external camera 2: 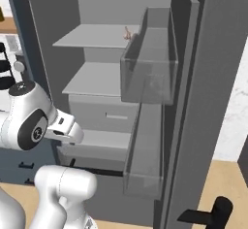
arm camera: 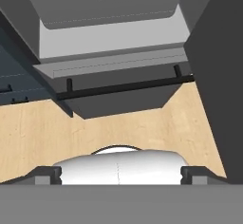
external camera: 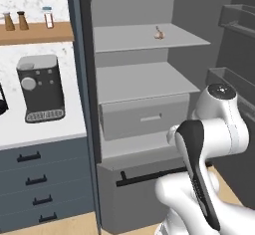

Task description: Place one garlic and one fish in each tupperware on the nearby counter, to pack two identical lunches.

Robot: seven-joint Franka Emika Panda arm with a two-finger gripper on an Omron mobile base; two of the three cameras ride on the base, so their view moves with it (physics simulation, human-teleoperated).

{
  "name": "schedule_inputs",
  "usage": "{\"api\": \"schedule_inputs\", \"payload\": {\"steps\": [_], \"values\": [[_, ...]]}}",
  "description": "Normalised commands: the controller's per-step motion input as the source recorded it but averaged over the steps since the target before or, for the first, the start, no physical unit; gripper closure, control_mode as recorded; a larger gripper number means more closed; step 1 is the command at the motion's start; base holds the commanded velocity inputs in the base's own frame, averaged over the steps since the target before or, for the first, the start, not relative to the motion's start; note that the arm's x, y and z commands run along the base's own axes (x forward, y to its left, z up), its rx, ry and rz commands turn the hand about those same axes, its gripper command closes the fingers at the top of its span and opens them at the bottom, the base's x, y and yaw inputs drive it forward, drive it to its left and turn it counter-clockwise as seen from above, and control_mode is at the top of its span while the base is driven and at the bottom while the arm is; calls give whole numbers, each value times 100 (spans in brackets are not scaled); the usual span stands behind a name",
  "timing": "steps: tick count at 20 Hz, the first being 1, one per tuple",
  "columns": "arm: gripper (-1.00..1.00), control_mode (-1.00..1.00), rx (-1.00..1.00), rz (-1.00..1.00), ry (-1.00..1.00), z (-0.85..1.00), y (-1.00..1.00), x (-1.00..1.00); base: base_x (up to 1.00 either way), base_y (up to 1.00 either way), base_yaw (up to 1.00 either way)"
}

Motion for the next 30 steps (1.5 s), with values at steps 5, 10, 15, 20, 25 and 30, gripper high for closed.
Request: {"api": "schedule_inputs", "payload": {"steps": [5,10,15,20,25,30], "values": [[-100,100,0,0,0,0,0,0,38,-30,-3],[-100,100,0,0,0,0,0,0,63,-7,-3],[-100,-100,0,0,-1,0,0,1,29,0,-2],[-100,-100,0,0,-17,17,0,0,0,0,0],[-100,-100,0,0,-31,61,0,0,0,0,0],[-100,-100,0,0,-20,68,0,14,0,0,0]]}}
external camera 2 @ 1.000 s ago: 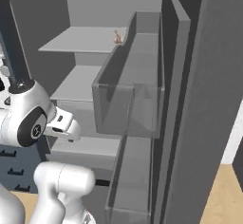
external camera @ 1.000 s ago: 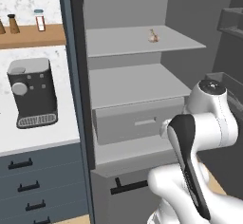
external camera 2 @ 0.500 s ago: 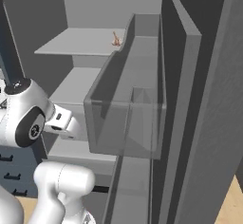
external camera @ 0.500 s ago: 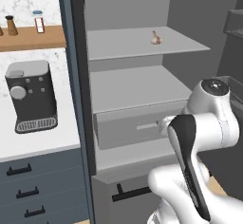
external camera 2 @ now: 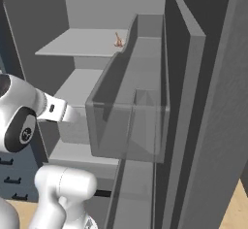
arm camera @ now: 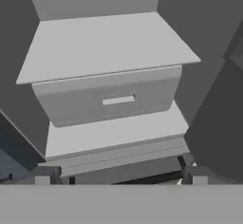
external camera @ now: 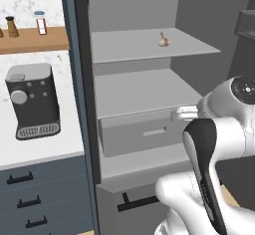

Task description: Place one garlic and one fish in each tupperware on the nearby counter, to pack two identical lunches.

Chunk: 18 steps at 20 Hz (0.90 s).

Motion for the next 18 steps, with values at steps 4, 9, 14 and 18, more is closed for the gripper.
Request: {"api": "schedule_inputs", "payload": {"steps": [4,9,14,18], "values": [[-100,-100,0,0,-5,84,0,24,0,0,0],[-100,-100,0,0,-2,91,-2,13,0,0,0],[-100,-100,0,-1,-1,52,-15,26,0,0,0],[-100,-100,0,-7,-1,6,-24,37,0,0,0]]}}
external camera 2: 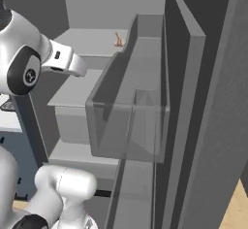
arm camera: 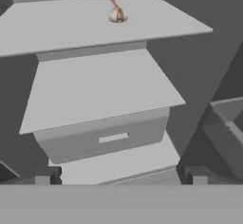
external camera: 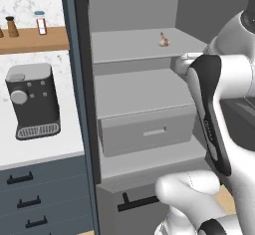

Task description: Place one garlic and one fish in each tupperware on the nearby counter, to pack two identical lunches.

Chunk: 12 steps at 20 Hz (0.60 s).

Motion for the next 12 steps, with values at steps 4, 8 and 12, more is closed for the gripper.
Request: {"api": "schedule_inputs", "payload": {"steps": [4,8,12], "values": [[-100,-100,0,-12,0,0,-31,63,0,0,0],[-100,-100,0,-9,0,0,-12,77,0,0,0],[-100,-100,0,-5,2,0,-4,87,0,0,0]]}}
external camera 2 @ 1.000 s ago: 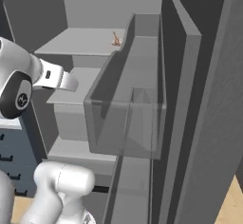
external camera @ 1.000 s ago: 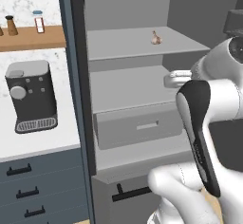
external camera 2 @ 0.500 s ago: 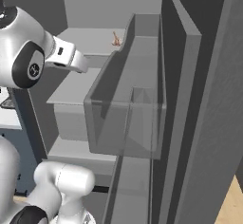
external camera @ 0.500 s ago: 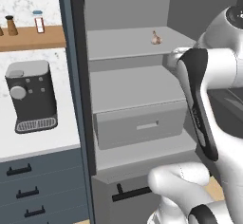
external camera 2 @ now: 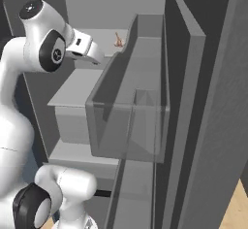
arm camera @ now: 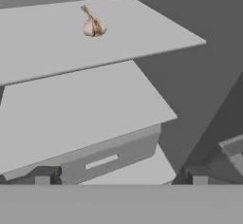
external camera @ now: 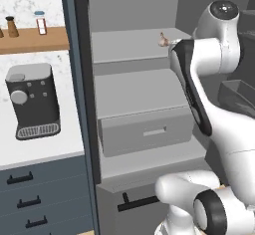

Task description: Place one garlic and one fish in each tupperware on the nearby counter, to pack two identical lunches.

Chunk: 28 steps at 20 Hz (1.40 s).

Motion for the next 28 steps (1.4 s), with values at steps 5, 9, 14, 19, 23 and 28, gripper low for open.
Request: {"api": "schedule_inputs", "payload": {"steps": [5,9,14,19,23,28], "values": [[-100,-100,0,0,0,0,-5,92,0,0,0],[-100,-100,1,0,1,0,-7,89,0,0,0],[-100,-100,2,0,0,-1,-7,94,0,0,0],[-100,-100,2,0,0,-12,-14,99,0,0,0],[-100,-100,2,2,0,-23,-14,92,0,0,0],[-100,-100,0,2,0,-27,-2,85,0,0,0]]}}
